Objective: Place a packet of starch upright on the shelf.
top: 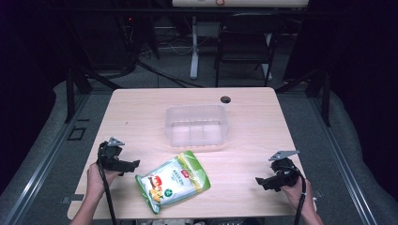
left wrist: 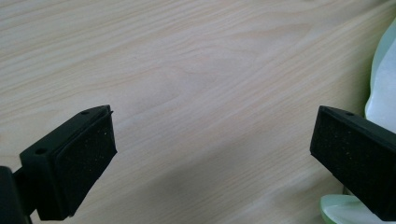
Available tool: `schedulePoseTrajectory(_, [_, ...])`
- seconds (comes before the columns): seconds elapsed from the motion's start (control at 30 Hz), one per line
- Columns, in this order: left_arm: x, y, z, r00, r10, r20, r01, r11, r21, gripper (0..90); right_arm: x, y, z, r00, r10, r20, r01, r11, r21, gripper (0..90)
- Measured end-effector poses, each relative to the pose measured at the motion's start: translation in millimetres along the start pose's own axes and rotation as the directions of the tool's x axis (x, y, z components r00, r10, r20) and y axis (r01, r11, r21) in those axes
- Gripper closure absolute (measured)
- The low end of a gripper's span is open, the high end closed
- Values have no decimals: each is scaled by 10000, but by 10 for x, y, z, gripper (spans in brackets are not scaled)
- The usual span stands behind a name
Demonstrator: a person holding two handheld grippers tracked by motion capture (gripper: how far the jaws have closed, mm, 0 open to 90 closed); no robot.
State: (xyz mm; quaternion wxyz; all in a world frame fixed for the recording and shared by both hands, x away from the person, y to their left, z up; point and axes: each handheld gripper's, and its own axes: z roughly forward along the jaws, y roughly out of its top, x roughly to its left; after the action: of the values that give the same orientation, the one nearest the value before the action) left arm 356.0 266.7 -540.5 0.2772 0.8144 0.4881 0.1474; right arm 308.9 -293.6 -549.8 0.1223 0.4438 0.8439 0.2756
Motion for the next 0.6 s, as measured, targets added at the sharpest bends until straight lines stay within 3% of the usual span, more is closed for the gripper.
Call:
schedulePoseTrajectory(0.17, [-27, 13, 0, 9999, 38, -127, -40, 9998, -173, 3, 17, 6, 28, 9998, -106, -174, 108, 9999, 115, 49])
schedulePoseTrajectory(0.3, [-28, 28, -1, 10000, -39, 78, 41, 9997, -240, 2, 20, 8, 39, 9998, -179, -128, 183, 9995, 258, 58])
schedulePoseTrajectory(0.43, [-37, 46, -20, 9998, -123, 135, 128, 9992, -383, 3, 17, -2, 48, 9996, -87, -253, 90, 9999, 98, 63])
schedulePoseTrajectory(0.53, [-66, 82, -39, 9999, -102, -116, 95, 9983, -570, 4, 9, -11, 28, 9998, -109, -164, 111, 9999, 112, 65])
schedulePoseTrajectory(0.6, [-84, 112, -57, 9999, -76, -107, 69, 9982, -599, 4, 18, -7, 16, 9994, 31, -356, -34, 9999, -94, 66])
